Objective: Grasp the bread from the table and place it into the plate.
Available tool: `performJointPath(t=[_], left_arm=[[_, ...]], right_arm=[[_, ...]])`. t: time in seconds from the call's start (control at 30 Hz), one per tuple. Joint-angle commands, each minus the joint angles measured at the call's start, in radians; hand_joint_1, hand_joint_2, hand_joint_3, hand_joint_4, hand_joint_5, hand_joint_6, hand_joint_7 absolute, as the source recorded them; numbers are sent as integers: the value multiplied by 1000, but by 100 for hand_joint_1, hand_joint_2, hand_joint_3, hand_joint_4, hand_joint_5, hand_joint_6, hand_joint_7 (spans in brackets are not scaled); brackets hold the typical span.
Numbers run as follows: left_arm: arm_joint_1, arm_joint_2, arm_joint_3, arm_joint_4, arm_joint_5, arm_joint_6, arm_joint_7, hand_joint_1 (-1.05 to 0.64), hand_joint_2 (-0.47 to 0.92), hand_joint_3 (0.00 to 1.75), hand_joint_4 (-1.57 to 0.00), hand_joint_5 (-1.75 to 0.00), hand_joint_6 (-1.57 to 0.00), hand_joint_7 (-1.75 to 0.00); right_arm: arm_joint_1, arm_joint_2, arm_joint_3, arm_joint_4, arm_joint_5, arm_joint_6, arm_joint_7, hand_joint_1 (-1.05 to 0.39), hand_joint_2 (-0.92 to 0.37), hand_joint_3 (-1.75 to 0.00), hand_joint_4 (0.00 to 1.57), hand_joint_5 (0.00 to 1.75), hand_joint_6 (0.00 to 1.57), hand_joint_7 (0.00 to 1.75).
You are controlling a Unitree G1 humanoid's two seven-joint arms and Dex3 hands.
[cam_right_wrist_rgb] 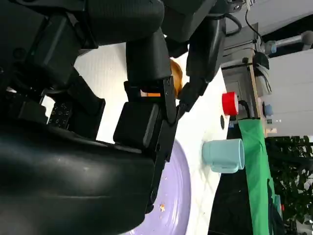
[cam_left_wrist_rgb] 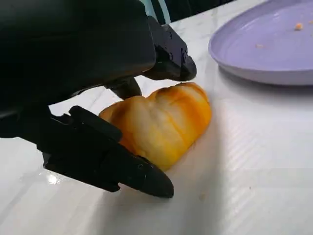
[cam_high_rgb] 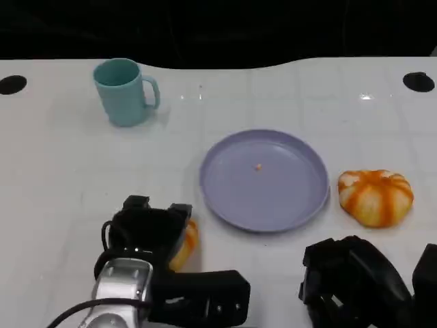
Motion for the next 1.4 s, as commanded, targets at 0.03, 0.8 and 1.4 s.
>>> performJointPath(t=[0.03, 0.8, 1.4], left_arm=[[4, 15, 2, 92, -41, -24, 171, -24, 77, 3, -60, -163, -73, -11], [-43, 54, 16, 318, -233, -302, 795, -20, 36, 158, -93, -175, -70, -175], [-29, 145, 49, 77, -217, -309, 763, -19, 30, 151, -99, -175, -73, -175]], right_arm=[[7, -11, -6, -6, -1, -7, -3, -105, -3, -138, 155, 131, 157, 103], [10, -11, -9, -3, 3, -5, -3, -105, -4, -138, 155, 131, 157, 103], [5, -4, -8, 6, 7, -5, -4, -105, -6, -137, 153, 133, 157, 104]])
